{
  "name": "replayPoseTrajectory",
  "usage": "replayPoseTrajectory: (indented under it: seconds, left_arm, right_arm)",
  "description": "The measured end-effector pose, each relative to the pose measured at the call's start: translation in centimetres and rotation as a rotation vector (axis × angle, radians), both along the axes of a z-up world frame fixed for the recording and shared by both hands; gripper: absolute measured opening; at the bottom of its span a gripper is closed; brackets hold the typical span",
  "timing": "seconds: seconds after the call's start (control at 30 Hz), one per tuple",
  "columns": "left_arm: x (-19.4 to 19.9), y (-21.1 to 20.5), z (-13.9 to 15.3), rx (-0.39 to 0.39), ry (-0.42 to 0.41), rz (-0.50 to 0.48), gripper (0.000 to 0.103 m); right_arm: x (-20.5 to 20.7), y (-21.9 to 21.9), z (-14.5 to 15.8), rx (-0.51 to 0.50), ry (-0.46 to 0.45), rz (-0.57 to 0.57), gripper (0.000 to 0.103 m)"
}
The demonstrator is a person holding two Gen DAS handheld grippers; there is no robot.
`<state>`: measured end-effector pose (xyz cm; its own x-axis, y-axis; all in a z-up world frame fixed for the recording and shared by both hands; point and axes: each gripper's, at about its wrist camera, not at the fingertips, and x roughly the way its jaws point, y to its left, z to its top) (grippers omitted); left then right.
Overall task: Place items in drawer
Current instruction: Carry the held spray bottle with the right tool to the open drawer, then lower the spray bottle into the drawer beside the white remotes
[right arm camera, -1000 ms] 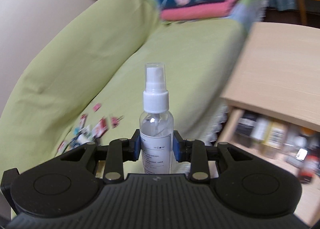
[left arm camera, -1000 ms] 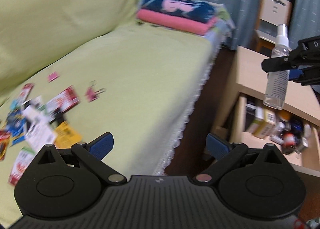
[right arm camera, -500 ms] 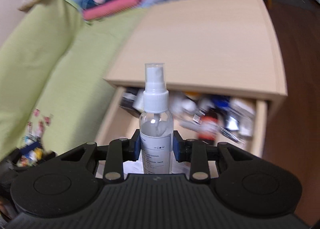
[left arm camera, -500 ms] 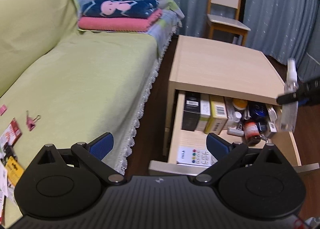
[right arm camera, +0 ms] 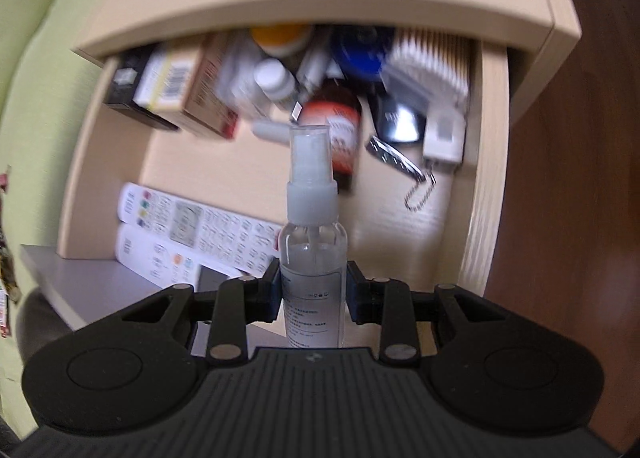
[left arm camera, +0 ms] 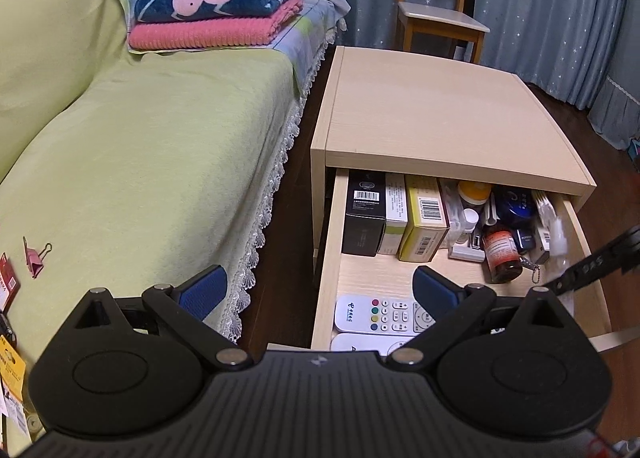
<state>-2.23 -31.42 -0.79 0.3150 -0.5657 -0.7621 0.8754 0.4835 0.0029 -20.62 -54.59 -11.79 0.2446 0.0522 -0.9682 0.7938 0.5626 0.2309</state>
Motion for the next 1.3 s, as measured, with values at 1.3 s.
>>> replayPoseTrajectory:
  seconds: [1.3]
  left_arm:
    - [2.6,1.1,-0.9,-0.021,0.043,0.047,0.100]
  right_arm:
    - [3.0,2.4,-3.7,-0.013,0.345,0.095,0.027]
